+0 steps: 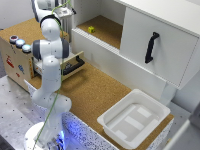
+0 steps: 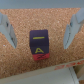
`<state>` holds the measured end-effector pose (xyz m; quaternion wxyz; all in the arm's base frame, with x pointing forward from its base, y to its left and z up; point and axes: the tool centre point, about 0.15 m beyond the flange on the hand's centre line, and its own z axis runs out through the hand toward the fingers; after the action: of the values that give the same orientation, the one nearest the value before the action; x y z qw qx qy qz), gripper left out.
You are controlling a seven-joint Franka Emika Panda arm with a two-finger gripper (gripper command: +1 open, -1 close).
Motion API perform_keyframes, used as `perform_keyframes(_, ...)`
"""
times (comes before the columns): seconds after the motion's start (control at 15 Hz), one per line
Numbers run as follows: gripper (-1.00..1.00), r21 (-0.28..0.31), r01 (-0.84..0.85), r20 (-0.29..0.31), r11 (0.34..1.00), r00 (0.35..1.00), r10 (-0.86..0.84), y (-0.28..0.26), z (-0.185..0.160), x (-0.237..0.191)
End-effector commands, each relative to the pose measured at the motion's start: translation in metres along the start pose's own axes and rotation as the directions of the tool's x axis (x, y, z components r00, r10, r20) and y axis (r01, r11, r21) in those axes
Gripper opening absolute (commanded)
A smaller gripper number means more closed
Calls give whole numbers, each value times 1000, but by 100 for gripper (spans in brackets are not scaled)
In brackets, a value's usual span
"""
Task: Move to the drawer and store the purple object
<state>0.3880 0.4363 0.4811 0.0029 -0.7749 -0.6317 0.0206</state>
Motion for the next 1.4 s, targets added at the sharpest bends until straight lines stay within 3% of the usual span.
perform_keyframes(0.0, 100, 109, 2, 28, 994, 1000, -5, 8, 2, 13)
perform_keyframes(0.07, 100, 109, 2, 32, 994, 999, -5, 8, 4, 13)
perform_keyframes(0.13, -100, 103, 3, 37, 995, 999, -7, 7, 7, 14)
perform_keyframes(0.8, -100, 144, -62, -23, 988, 998, 66, 13, 21, 7)
perform_keyframes(1.07, -100, 81, -109, -86, 991, 990, 116, 12, 0, -9)
perform_keyframes(1.33, -100, 58, -186, -150, 981, 970, 193, 18, -19, -44)
